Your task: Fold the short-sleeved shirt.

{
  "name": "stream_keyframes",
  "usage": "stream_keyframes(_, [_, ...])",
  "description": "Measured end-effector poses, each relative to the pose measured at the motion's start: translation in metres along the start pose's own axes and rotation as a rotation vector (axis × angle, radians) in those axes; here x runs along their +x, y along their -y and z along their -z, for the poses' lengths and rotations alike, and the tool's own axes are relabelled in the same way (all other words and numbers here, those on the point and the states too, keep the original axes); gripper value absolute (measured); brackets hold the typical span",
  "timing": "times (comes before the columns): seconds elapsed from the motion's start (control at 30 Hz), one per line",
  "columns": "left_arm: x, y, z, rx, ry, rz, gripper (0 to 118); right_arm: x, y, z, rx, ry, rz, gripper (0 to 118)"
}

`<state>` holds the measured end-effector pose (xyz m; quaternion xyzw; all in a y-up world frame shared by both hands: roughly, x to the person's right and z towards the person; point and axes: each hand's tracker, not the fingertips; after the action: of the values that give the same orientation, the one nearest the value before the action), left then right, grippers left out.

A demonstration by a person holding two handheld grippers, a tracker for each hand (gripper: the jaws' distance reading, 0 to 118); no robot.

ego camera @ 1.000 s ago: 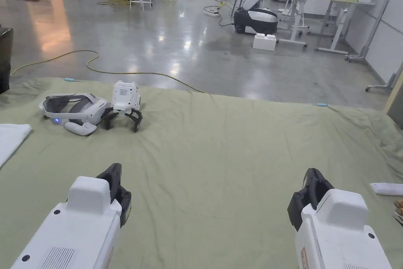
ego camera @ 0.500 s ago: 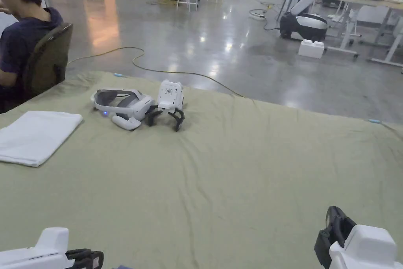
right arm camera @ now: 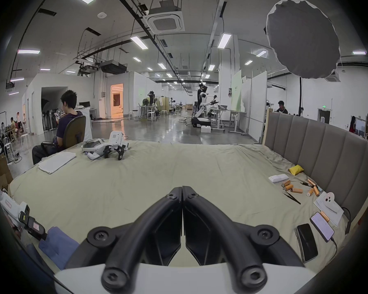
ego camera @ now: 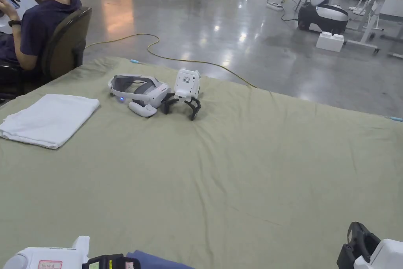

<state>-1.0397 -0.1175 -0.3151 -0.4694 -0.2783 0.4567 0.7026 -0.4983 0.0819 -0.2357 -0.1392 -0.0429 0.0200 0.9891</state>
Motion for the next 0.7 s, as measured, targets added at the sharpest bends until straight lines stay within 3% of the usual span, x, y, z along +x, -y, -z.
stream_keyframes(0.03, [-0.001, 0.006, 0.008, -0.023, 0.028, -0.021, 77, 0.000, 0.000, -0.001, 0.001, 0.001, 0.000, 0])
stream_keyframes(0.07, [-0.002, 0.009, 0.016, -0.048, 0.056, -0.028, 66, 0.000, 0.000, -0.001, 0.001, 0.000, 0.000, 0])
stream_keyframes(0.17, [0.008, 0.018, 0.027, -0.033, -0.048, 0.027, 23, -0.001, 0.000, -0.002, -0.005, -0.001, -0.001, 0])
stream_keyframes(0.23, [0.011, 0.020, 0.028, -0.024, -0.133, 0.057, 20, -0.001, 0.001, -0.003, -0.009, 0.003, -0.001, 0])
stream_keyframes(0.37, [0.019, 0.019, 0.021, -0.012, -0.132, 0.108, 5, 0.000, 0.002, -0.004, -0.018, -0.003, 0.001, 0])
stream_keyframes(0.7, [0.092, 0.001, -0.032, 0.091, -0.276, 0.270, 2, 0.007, 0.000, -0.005, -0.010, -0.006, 0.008, 0])
